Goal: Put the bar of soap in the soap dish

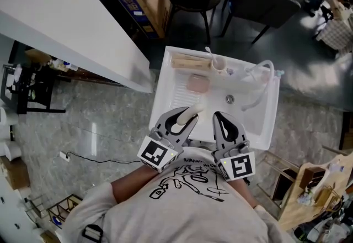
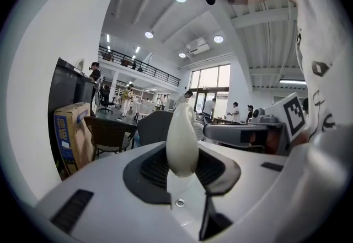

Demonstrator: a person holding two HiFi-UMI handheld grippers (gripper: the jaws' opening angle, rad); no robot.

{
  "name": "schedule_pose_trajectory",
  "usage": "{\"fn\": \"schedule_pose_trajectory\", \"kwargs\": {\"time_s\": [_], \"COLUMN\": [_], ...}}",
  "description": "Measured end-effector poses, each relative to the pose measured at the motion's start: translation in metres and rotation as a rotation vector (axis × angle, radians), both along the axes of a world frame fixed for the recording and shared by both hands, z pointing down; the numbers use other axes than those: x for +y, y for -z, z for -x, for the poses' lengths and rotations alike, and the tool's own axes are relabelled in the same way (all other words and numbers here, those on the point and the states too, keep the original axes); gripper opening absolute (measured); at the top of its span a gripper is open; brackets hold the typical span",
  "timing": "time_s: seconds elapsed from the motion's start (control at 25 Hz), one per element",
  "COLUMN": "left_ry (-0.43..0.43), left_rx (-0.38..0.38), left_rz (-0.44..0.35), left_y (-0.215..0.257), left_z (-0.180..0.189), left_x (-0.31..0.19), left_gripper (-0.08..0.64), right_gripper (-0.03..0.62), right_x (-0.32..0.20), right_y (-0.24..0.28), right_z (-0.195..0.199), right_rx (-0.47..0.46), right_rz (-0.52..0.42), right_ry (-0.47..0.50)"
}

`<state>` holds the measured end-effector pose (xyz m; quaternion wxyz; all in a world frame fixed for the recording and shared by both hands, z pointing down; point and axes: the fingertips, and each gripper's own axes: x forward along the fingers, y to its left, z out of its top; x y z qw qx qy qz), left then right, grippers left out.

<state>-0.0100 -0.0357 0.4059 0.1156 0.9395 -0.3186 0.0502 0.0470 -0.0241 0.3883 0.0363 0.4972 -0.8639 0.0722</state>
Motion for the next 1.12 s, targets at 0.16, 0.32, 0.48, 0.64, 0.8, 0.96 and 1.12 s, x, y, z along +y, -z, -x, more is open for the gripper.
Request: {"fn": "schedule_pose_trajectory", "kwargs": {"time_s": [0.16, 0.32, 0.48, 0.64, 0.8, 0.96, 1.12], "left_ry": [-0.001, -0.008, -0.011, -0.018, -0.028, -0.038, -0.042], "left_rx": [-0.029, -0.051, -0.083, -0.108, -0.129, -0.157, -0.176], "left_rz": [0.016, 0.022, 0.020, 0.029, 0.037, 0.044, 0.040], "left_y": [-0.017, -0.030, -0.042, -0.058, -0.070, -0.083, -0.095], "left_z": [-0.002, -0.005, -0.005, -0.005, -0.007, -0.005, -0.003], "left_x": [-0.004, -0.008, -0.012, -0.016, -0.016, -0.016, -0.017], "left_gripper": [0.103, 0.103, 0.103, 0.103, 0.103, 0.103, 0.103], "right_gripper": [0.021, 0.021, 0.021, 0.021, 0.021, 0.021, 0.021], "right_x": [-0.005, -0.010, -0.017, -0.020, -0.021, -0.023, -0.024], "right_y": [-0.010, -0.019, -0.024, -0.040, -0.055, -0.063, -0.070], "right_z": [-0.005, -0.009, -0.010, -0.007, -0.005, -0.002, -0.001], "right_rx": [-0.004, 0.015, 0.015, 0.071, 0.086, 0.092, 0.099], "right_rz": [0.008, 0.010, -0.003, 0.024, 0.035, 0.043, 0.048], "right_ry": [-0.007, -0.009, -0.021, -0.003, 0.008, 0.012, 0.020]}}
